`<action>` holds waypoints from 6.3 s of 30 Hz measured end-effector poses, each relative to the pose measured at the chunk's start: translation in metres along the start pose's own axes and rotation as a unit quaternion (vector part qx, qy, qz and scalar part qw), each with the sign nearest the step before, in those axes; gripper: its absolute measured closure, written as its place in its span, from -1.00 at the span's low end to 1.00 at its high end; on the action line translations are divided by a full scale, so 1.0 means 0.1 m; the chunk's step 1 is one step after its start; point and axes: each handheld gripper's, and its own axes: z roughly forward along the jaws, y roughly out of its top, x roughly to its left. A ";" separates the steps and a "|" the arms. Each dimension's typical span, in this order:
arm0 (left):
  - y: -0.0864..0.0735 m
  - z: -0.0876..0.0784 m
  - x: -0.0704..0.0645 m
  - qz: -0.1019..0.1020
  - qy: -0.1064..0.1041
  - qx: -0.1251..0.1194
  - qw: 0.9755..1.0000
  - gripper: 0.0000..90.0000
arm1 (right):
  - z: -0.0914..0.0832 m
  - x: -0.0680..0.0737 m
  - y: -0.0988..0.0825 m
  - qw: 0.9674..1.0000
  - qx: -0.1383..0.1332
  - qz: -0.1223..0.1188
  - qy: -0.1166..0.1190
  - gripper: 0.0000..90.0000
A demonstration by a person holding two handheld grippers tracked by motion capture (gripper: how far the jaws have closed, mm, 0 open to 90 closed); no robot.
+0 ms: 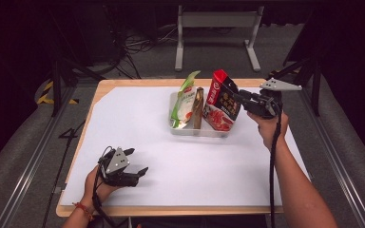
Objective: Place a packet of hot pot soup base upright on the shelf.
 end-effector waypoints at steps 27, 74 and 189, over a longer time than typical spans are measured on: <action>0.01 0.02 -0.01 0.002 -0.003 0.003 1.000 -0.59 | -0.18 -0.01 -0.10 1.000 -0.002 -0.012 -0.011 0.33; 0.02 0.04 -0.02 0.004 -0.005 0.007 1.000 -0.59 | -0.38 0.07 -0.44 0.999 0.023 -0.040 0.001 0.26; 0.04 -0.03 0.00 0.010 -0.001 -0.015 1.000 -0.61 | -1.40 0.05 -1.93 0.991 0.097 -0.091 -0.033 -0.64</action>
